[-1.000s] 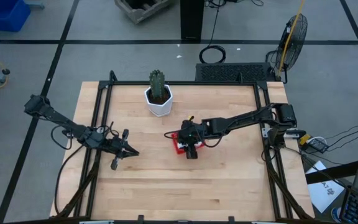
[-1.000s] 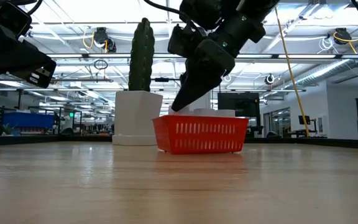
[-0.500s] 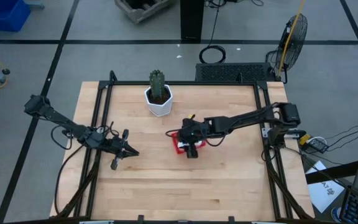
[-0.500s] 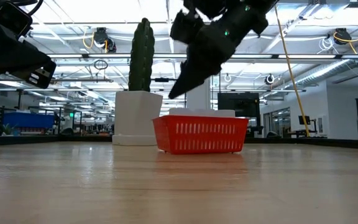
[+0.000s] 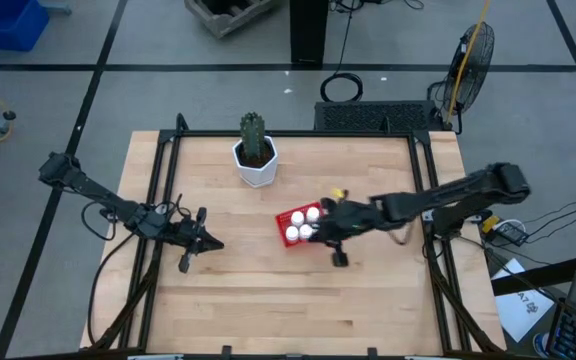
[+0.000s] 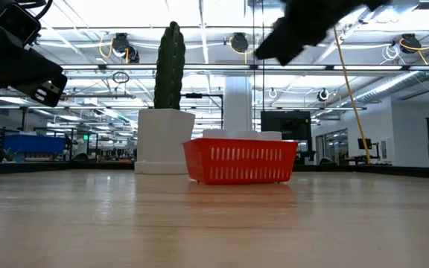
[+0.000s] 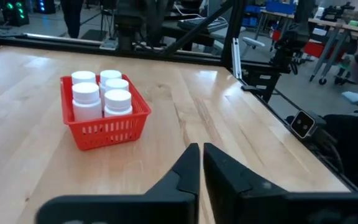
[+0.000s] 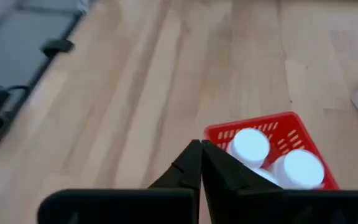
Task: Pick and place pill bottles into a basket
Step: Return to Home Position
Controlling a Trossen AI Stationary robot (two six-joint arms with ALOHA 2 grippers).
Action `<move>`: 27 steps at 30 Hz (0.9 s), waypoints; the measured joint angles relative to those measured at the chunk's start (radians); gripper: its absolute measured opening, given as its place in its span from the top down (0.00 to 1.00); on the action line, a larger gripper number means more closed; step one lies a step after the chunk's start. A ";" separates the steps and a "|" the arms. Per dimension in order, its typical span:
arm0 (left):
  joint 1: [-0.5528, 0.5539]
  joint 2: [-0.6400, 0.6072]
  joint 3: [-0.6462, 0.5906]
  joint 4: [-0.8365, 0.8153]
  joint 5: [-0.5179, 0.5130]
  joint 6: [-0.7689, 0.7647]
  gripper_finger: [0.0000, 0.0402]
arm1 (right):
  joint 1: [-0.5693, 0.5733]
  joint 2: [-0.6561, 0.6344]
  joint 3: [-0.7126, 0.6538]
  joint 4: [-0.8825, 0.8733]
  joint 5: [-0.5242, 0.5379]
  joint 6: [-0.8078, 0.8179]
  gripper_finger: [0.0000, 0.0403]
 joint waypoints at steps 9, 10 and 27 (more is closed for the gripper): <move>0.016 -0.011 0.000 -0.017 -0.011 0.049 0.99 | 0.129 -0.358 -0.331 0.169 0.110 0.072 1.00; 0.025 -0.015 0.000 -0.015 -0.005 0.060 0.99 | 0.142 -0.391 -0.352 0.182 0.114 0.070 1.00; 0.287 -0.268 0.000 -0.206 0.227 0.054 0.99 | 0.222 -0.988 -0.770 0.329 0.169 0.067 1.00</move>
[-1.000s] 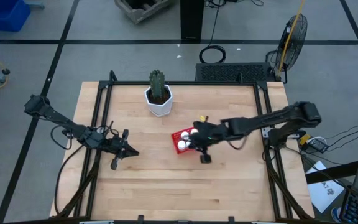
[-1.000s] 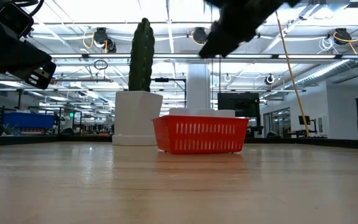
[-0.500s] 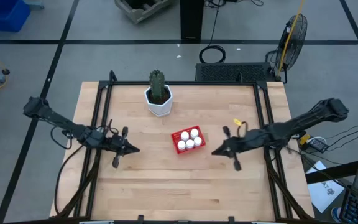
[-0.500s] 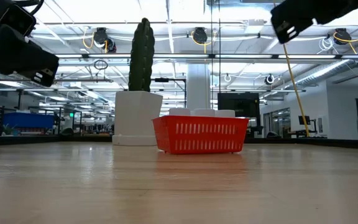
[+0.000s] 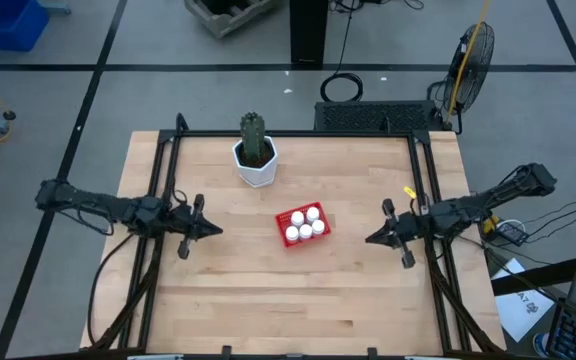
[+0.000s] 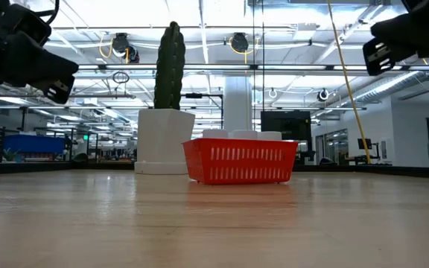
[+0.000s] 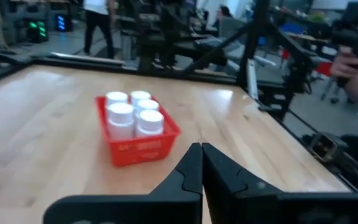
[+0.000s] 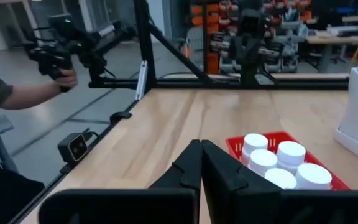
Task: Pick and place pill bottles into a basket
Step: Return to Home Position
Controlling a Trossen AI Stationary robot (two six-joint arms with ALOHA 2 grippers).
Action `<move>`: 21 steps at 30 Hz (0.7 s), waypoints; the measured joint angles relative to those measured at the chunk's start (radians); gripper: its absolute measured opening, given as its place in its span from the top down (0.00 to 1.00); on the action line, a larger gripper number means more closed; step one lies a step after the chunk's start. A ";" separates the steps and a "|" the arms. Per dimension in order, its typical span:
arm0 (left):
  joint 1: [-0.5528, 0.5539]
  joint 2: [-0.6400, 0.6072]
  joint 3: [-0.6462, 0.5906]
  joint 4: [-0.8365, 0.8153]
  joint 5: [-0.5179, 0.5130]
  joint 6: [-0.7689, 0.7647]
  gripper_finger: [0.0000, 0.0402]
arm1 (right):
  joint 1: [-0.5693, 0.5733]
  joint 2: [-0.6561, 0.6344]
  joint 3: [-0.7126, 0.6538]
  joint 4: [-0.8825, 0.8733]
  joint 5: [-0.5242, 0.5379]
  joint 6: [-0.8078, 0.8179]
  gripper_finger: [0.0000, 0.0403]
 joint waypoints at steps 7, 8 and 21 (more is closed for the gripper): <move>0.067 -0.087 0.000 -0.029 0.050 -0.005 0.96 | 0.000 -0.251 -0.025 -0.190 -0.013 -0.034 1.00; 0.074 -0.095 0.000 -0.041 0.049 -0.005 0.97 | 0.000 -0.288 -0.025 -0.218 -0.014 -0.039 1.00; 0.108 -0.131 0.000 -0.089 -0.018 0.001 0.96 | -0.002 -0.431 -0.104 -0.295 0.010 -0.044 1.00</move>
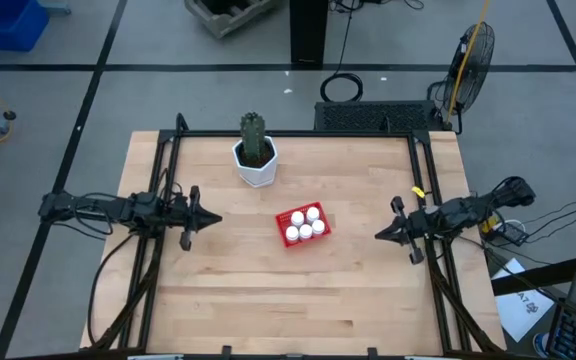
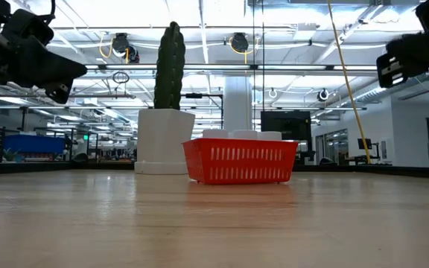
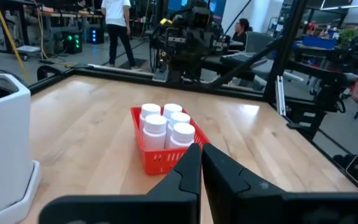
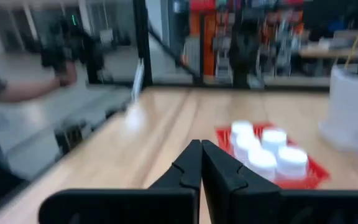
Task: Pick and place pill bottles into a basket
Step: Return to Home Position
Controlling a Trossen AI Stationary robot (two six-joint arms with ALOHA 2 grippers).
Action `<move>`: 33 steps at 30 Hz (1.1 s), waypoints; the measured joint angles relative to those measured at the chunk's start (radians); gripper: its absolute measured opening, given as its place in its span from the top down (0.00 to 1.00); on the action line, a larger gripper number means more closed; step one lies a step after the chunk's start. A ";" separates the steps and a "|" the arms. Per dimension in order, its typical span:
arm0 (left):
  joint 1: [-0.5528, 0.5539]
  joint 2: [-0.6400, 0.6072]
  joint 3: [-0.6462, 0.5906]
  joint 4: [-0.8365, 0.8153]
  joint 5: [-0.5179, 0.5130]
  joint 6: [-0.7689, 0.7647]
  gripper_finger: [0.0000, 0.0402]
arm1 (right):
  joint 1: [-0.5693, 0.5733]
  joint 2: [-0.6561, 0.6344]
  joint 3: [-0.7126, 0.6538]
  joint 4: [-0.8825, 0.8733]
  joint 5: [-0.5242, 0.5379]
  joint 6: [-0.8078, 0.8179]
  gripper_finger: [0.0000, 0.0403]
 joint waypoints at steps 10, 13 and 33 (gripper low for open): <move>-0.003 0.001 0.000 -0.018 -0.005 -0.007 0.93 | -0.008 0.009 -0.097 0.129 -0.049 0.000 1.00; -0.003 0.002 0.000 -0.025 -0.005 -0.041 0.90 | -0.008 0.011 -0.098 0.129 -0.047 -0.005 1.00; -0.003 0.003 0.000 -0.021 -0.007 -0.047 0.88 | -0.008 0.010 -0.101 0.129 -0.051 -0.007 1.00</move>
